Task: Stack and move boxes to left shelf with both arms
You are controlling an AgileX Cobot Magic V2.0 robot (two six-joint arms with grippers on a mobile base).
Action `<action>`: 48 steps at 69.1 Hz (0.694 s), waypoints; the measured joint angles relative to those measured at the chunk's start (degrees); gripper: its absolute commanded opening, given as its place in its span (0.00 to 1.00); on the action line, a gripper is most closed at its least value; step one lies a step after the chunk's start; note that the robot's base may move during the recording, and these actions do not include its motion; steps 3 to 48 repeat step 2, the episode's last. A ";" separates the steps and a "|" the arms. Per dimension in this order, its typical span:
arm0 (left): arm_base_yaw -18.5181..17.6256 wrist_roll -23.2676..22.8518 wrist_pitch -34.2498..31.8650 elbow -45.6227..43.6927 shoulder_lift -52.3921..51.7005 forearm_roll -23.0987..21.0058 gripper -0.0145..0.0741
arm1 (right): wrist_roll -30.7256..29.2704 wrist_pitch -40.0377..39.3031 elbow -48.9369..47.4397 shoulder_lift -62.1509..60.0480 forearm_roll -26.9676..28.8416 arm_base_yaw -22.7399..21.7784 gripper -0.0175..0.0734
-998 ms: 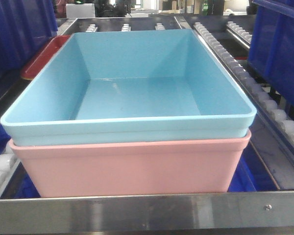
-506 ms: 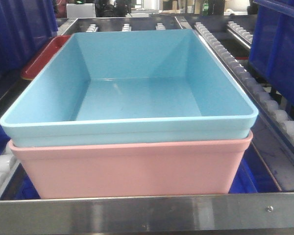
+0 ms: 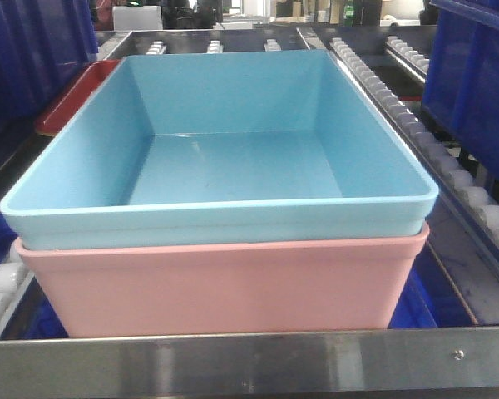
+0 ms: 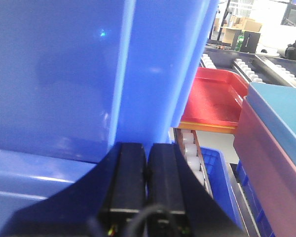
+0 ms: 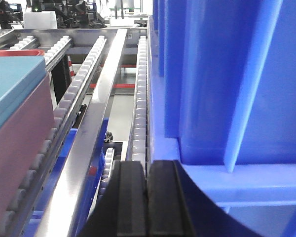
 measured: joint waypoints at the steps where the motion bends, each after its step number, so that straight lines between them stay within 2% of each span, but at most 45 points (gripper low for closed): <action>1: 0.00 0.00 0.00 0.00 0.00 0.00 0.16 | 0.00 0.00 0.00 0.00 0.00 0.00 0.25; 48: 0.00 0.00 0.00 0.00 0.00 0.00 0.16 | 0.00 0.00 0.00 0.00 0.00 0.00 0.25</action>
